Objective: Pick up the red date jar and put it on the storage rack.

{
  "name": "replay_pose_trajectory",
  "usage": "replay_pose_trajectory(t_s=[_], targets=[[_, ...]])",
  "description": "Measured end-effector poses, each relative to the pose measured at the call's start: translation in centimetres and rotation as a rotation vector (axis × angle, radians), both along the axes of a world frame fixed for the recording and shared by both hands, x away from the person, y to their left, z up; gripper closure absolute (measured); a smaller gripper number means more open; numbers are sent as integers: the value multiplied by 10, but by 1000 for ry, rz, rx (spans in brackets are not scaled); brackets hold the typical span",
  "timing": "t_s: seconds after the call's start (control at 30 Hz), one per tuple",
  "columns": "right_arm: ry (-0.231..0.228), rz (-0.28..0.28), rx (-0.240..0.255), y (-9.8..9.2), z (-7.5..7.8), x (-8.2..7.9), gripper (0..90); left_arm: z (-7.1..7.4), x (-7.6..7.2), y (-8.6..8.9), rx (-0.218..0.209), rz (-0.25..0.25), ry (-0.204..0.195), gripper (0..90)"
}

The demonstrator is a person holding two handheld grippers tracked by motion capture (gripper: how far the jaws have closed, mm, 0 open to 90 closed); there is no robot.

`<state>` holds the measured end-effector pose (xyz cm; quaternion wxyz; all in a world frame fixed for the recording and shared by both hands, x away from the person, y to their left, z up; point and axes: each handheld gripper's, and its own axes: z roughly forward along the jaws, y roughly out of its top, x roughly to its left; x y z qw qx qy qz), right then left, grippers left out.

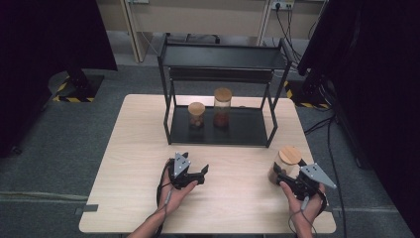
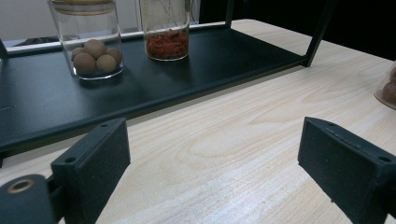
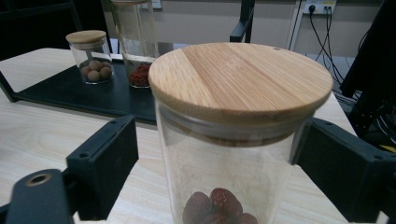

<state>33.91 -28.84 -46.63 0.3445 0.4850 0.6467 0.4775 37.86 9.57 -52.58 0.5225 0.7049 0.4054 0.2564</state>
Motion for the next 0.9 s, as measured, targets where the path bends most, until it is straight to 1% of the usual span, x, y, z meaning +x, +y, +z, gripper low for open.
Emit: replay_pose_trajectory(t_s=[0.1,0.27,0.4,0.47,0.57,0.77,0.87,0.9], targets=[[-10,-10,-1,0,0,3,178,0,0,0,1,0,2,86],[-9,-10,6,0,-1,6,200,0,0,0,1,0,2,85],[-12,-12,-7,0,-1,7,238,0,0,0,3,0,3,86],[-13,-10,-5,-1,-1,7,242,0,0,0,3,0,2,85],[-16,-10,-16,-1,-1,7,250,0,0,0,4,0,0,86],[-8,-16,-19,-2,2,8,253,0,0,0,3,-1,2,86],[-15,-11,-20,-1,4,7,253,0,0,0,4,-1,2,86],[-24,-3,-22,1,7,7,253,0,0,-1,5,-1,1,86]])
